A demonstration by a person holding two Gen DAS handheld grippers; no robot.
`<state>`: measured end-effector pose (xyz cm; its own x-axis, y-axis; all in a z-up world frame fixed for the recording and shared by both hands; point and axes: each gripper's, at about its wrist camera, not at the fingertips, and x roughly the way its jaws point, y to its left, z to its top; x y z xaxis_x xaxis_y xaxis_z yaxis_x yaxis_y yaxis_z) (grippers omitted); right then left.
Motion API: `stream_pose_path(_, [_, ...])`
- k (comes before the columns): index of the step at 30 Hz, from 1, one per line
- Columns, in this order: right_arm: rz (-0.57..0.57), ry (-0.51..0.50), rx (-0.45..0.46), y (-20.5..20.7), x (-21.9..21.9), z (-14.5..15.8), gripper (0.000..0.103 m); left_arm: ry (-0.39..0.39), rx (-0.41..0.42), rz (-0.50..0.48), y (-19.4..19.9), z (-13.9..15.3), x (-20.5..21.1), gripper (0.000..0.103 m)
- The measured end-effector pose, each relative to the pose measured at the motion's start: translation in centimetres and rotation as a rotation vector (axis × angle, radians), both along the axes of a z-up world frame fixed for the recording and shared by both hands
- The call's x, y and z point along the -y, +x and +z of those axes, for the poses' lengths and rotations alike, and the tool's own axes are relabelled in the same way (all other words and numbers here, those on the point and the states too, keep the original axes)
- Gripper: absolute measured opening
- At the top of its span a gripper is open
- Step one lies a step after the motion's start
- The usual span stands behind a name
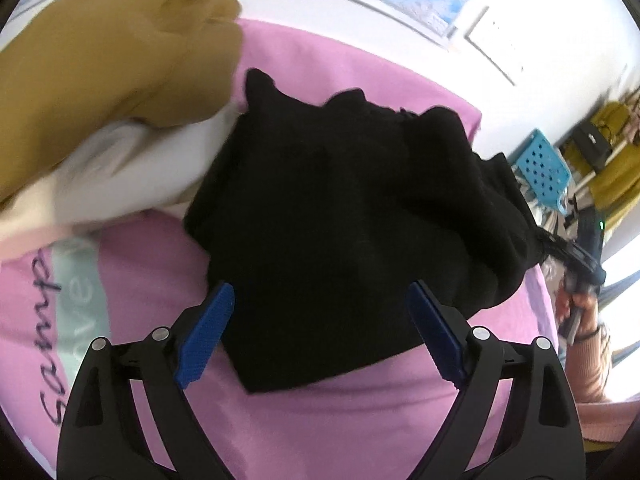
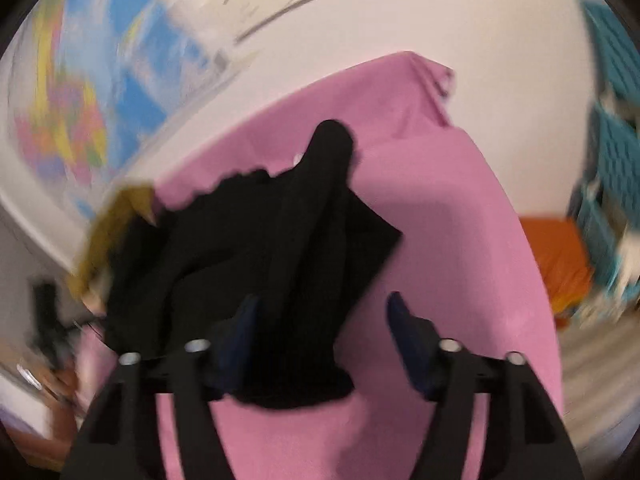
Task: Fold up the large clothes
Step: 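Grasp the folded jacket with both grippers and lift it slightly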
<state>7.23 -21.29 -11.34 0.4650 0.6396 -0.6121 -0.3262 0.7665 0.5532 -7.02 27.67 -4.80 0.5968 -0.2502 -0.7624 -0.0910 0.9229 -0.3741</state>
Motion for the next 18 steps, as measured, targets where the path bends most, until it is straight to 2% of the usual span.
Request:
stream_pose_path(2, [-0.026,0.108,-0.046,-1.5,1.8,-0.8,0.074,0.028,0.036,0.033,-1.6,0.8,-0.2,0.096])
stream_pose_path(5, [0.022,0.229,-0.114,-3.1,2.0,-2.0,0.074,0.028,0.04,0.042,-3.0,0.4,-0.9,0.097])
stream_pose_path(8, [0.077,0.275,-0.158,-3.3,0.3,-2.8,0.075,-0.013,-0.03,0.047,-1.7,-1.5,-1.5,0.097])
stream_pose_path(10, [0.095,0.287,-0.178,-2.5,-1.6,-3.1,0.075,-0.082,-0.056,0.037,-0.6,-2.8,-1.6,0.098])
stream_pose_path(11, [0.1,0.275,-0.161,-2.0,-2.6,-2.9,0.075,-0.131,-0.047,0.032,0.0,-3.3,-1.7,0.098])
stream_pose_path(14, [0.074,0.292,-0.159,-1.0,-4.2,-2.8,0.078,-0.158,-0.011,0.038,1.1,-3.5,-1.2,0.097])
stream_pose_path(15, [0.063,0.278,-0.15,-0.3,-5.0,-2.7,0.076,-0.153,-0.009,0.053,1.4,-3.5,-1.0,0.092])
stream_pose_path(16, [0.054,0.259,-0.146,0.3,-5.7,-2.7,0.056,-0.129,-0.008,0.061,1.8,-3.3,-0.4,0.084])
stream_pose_path(18, [0.052,0.276,-0.164,1.1,-6.4,-3.4,0.029,-0.087,-0.024,0.082,2.2,-3.0,0.2,0.061])
